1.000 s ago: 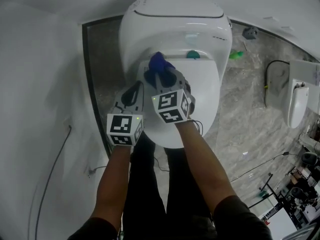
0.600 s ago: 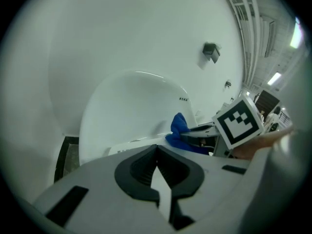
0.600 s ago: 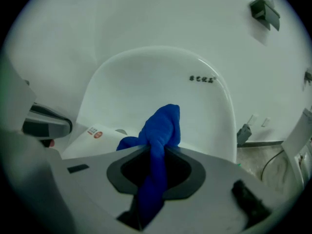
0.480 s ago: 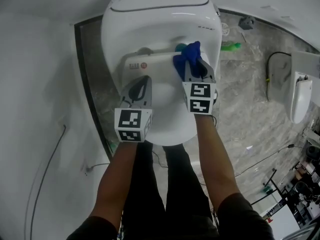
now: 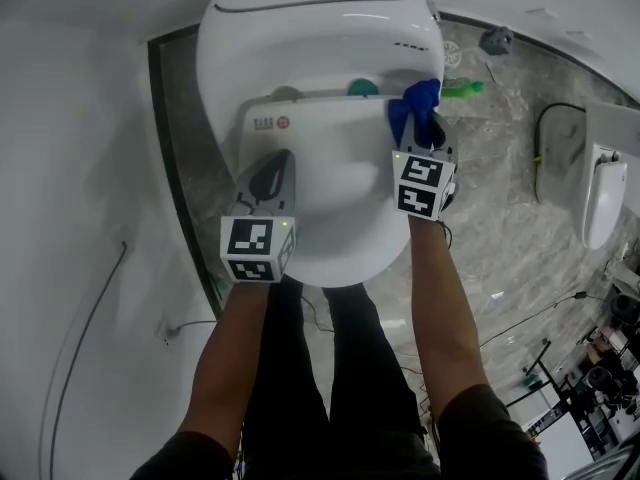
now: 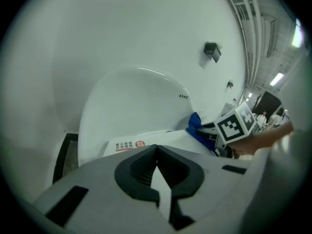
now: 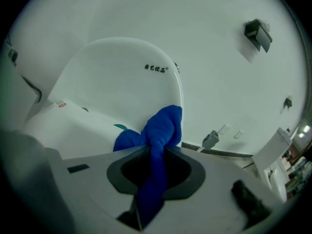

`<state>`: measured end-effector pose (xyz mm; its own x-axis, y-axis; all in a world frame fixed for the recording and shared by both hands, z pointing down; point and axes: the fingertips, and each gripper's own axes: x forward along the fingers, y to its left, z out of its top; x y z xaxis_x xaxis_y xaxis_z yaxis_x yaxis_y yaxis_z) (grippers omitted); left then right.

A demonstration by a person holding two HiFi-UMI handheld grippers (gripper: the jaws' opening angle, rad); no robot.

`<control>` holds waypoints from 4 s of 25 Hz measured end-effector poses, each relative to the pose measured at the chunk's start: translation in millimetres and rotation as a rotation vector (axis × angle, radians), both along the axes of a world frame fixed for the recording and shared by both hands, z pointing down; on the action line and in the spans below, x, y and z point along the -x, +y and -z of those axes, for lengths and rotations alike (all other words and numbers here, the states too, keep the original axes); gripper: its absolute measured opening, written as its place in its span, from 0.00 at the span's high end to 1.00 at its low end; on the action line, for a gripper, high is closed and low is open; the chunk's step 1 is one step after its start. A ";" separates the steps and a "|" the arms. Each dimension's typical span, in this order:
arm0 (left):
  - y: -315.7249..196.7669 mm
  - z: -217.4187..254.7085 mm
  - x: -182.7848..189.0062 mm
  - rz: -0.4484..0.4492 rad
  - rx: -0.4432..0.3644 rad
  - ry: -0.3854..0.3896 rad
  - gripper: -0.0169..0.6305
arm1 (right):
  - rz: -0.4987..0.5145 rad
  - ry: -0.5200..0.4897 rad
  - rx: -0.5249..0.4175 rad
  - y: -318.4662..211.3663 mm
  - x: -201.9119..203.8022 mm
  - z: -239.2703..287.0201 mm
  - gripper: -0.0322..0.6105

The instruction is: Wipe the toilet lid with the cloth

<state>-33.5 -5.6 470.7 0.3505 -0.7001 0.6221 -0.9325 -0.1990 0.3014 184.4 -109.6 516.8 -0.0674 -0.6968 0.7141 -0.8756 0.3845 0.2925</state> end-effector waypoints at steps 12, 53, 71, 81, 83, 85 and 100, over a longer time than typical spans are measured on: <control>20.9 6.6 64.9 0.147 -0.026 -0.008 0.96 | 0.090 -0.182 -0.030 43.7 101.1 55.8 0.84; 35.0 -2.1 19.9 0.086 0.021 0.000 0.96 | 0.068 -0.150 0.038 90.5 63.8 13.2 0.85; 73.4 2.2 1.8 0.098 0.035 -0.055 0.96 | -0.058 -0.085 0.017 75.6 -40.5 -2.3 0.85; 117.4 0.7 76.0 0.201 0.046 -0.033 0.96 | 0.206 -0.297 0.003 169.6 158.5 53.1 0.84; 130.4 -0.4 90.8 0.218 0.054 -0.032 0.96 | 0.269 -0.308 0.026 190.2 197.4 49.4 0.84; 141.3 -0.1 105.8 0.234 0.058 -0.032 0.96 | 0.317 -0.313 0.042 203.2 228.6 43.5 0.84; 169.3 -13.3 138.5 0.276 0.071 -0.038 0.96 | 0.448 -0.104 0.039 204.3 272.0 0.3 0.84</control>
<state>-172.0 163.7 484.1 0.1286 -0.7198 0.6822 -0.9592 0.0843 0.2698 -87.6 94.7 516.5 -0.4281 -0.5556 0.7128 -0.6447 0.7404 0.1899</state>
